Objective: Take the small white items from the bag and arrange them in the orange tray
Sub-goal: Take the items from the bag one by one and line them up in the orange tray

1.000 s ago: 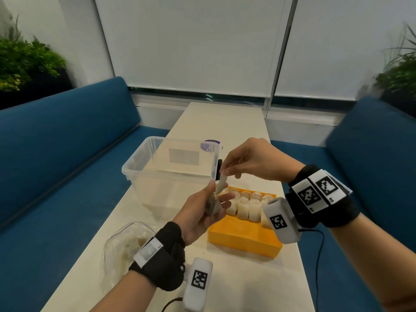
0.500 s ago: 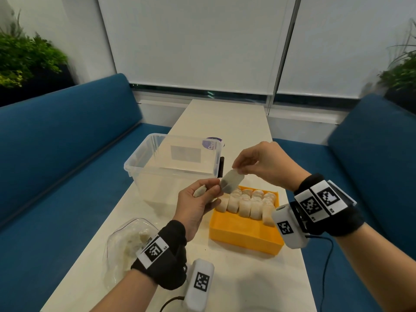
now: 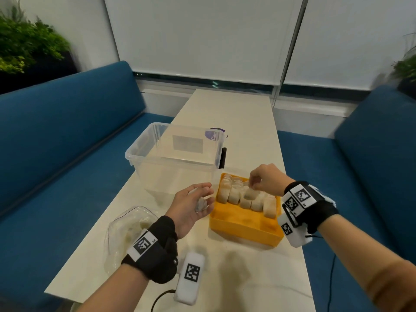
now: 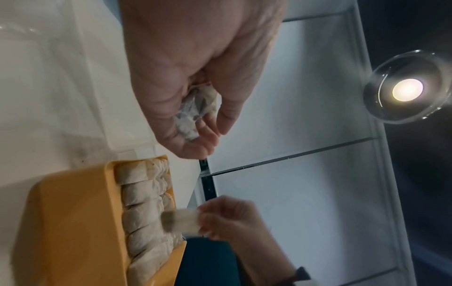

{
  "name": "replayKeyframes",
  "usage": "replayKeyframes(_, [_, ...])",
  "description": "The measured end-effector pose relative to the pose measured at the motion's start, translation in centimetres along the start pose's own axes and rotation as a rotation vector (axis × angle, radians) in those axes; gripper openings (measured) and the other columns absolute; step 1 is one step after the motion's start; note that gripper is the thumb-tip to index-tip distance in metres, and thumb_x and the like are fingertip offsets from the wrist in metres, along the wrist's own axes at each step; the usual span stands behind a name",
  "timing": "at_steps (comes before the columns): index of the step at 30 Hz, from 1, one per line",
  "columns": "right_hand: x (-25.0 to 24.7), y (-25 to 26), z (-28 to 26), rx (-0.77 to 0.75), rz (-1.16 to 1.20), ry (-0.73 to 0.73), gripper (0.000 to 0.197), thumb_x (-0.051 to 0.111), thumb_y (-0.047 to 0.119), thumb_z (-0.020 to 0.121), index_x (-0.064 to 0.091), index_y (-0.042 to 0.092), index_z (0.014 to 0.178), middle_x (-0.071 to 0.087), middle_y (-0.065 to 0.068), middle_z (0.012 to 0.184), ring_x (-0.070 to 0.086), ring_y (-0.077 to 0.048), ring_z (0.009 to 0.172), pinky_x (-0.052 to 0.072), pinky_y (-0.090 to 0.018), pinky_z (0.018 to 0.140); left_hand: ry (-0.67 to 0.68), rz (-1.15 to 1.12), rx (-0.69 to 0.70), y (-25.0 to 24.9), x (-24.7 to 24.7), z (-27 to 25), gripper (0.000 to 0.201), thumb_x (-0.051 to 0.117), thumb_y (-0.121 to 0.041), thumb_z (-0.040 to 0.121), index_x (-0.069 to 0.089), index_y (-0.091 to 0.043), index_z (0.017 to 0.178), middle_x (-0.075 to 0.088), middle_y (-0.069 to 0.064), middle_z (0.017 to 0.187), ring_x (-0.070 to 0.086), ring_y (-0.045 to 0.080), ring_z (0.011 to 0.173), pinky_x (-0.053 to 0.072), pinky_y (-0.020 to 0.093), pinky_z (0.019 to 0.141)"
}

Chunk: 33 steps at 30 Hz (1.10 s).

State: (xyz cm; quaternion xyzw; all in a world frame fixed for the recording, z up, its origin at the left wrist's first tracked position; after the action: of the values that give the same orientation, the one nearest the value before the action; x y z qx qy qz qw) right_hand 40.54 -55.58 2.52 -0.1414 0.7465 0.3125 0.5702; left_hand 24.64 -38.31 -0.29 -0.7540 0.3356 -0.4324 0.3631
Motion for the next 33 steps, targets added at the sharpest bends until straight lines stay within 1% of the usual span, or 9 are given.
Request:
replayKeyframes(4, [3.7,-1.9,1.2,0.116,-0.087,0.209,0.012,0.063,0.004,0.083,0.073,0.01,0.088,0.068,-0.007,0.079,0.059,-0.015,0.06,0.054,-0.028,0.072,-0.03,-0.019,-0.017,0.1,-0.9,-0.3,0.021,0.059,-0.011,0.094,0.064,-0.008,0.114,0.067,0.007,0.098,0.065,0.021,0.091,0.056,0.036,0.077])
replayKeyframes(9, [5.4,-4.4,2.7,0.225,-0.12,0.112,0.016,0.062,0.004,0.082,0.073,0.009,0.092,0.069,-0.011,0.101,0.065,-0.028,0.087,0.055,-0.034,0.079,-0.073,-0.031,-0.01,0.3,-1.8,-0.7,0.024,0.058,-0.012,0.094,0.062,-0.006,0.118,0.066,0.008,0.1,0.065,0.021,0.091,0.056,0.035,0.077])
replayKeyframes(15, [5.0,-4.9,3.7,0.224,-0.075,0.019,0.02,0.055,0.004,0.085,0.07,0.008,0.099,0.065,-0.013,0.106,0.064,-0.03,0.092,0.054,-0.036,0.084,-0.081,-0.034,-0.006,0.3,-2.0,-1.1,0.027,0.057,-0.014,0.095,0.061,-0.005,0.121,0.065,0.01,0.106,0.064,0.021,0.093,0.055,0.033,0.079])
replayKeyframes(19, [3.1,-3.8,3.6,0.161,-0.026,-0.003,0.019,0.059,0.013,0.088,0.066,0.013,0.105,0.06,-0.012,0.114,0.061,-0.027,0.097,0.051,-0.034,0.088,-0.047,0.013,-0.059,0.0,-1.0,-1.0,0.037,0.05,-0.035,0.098,0.057,-0.01,0.123,0.063,0.011,0.121,0.063,0.022,0.106,0.055,0.032,0.084])
replayKeyframes(24, [-0.5,2.6,0.1,-0.127,0.121,-0.103,0.02,0.058,0.023,0.091,0.068,0.016,0.108,0.066,-0.004,0.104,0.054,-0.01,0.084,0.041,-0.02,0.078,0.036,-0.065,-0.169,-0.3,0.0,-0.5,0.062,0.04,-0.058,0.093,0.053,-0.007,0.127,0.065,0.017,0.121,0.066,0.025,0.108,0.055,0.035,0.087])
replayKeyframes(27, [-0.5,6.8,-2.8,-0.262,0.261,-0.08,0.026,0.061,0.035,0.089,0.065,0.026,0.114,0.066,0.004,0.1,0.055,-0.003,0.072,0.047,-0.021,0.074,0.096,-0.015,-0.181,-0.4,0.9,-0.5,0.071,0.034,-0.063,0.092,0.059,-0.004,0.122,0.07,0.017,0.111,0.068,0.022,0.101,0.056,0.035,0.088])
replayKeyframes(29, [0.4,8.2,-3.7,-0.304,0.285,-0.048,0.033,0.062,0.04,0.087,0.061,0.031,0.118,0.063,0.007,0.101,0.054,-0.002,0.073,0.046,-0.021,0.07,0.148,0.075,-0.169,-0.3,1.2,-0.5,0.075,0.03,-0.065,0.091,0.062,-0.003,0.12,0.071,0.014,0.097,0.068,0.021,0.098,0.056,0.034,0.09])
replayKeyframes(31, [1.2,8.7,-3.8,-0.311,0.254,-0.081,0.026,0.063,0.034,0.086,0.065,0.028,0.111,0.061,0.004,0.099,0.053,-0.006,0.076,0.041,-0.019,0.065,0.173,0.118,-0.163,-0.3,1.4,-0.5,0.072,0.029,-0.064,0.093,0.062,-0.006,0.12,0.072,0.011,0.094,0.069,0.021,0.099,0.055,0.034,0.092])
replayKeyframes(33, [1.6,8.5,-3.7,-0.255,0.353,-0.185,0.012,0.064,0.025,0.085,0.07,0.019,0.094,0.063,0.003,0.09,0.055,-0.006,0.07,0.041,-0.019,0.063,0.191,0.129,-0.138,-0.3,1.3,-0.5,0.062,0.034,-0.057,0.096,0.063,-0.005,0.117,0.071,0.01,0.092,0.068,0.02,0.101,0.054,0.033,0.094])
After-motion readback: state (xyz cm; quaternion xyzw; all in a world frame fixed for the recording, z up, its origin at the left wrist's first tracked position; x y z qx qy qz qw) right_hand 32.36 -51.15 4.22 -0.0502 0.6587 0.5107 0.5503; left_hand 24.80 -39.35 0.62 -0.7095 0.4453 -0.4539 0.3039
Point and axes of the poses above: each hand's wrist, its own z-axis towards the middle knuckle, its own x-axis out of the palm, y = z × x, the point moved 2 cm from there along z, towards the middle knuckle
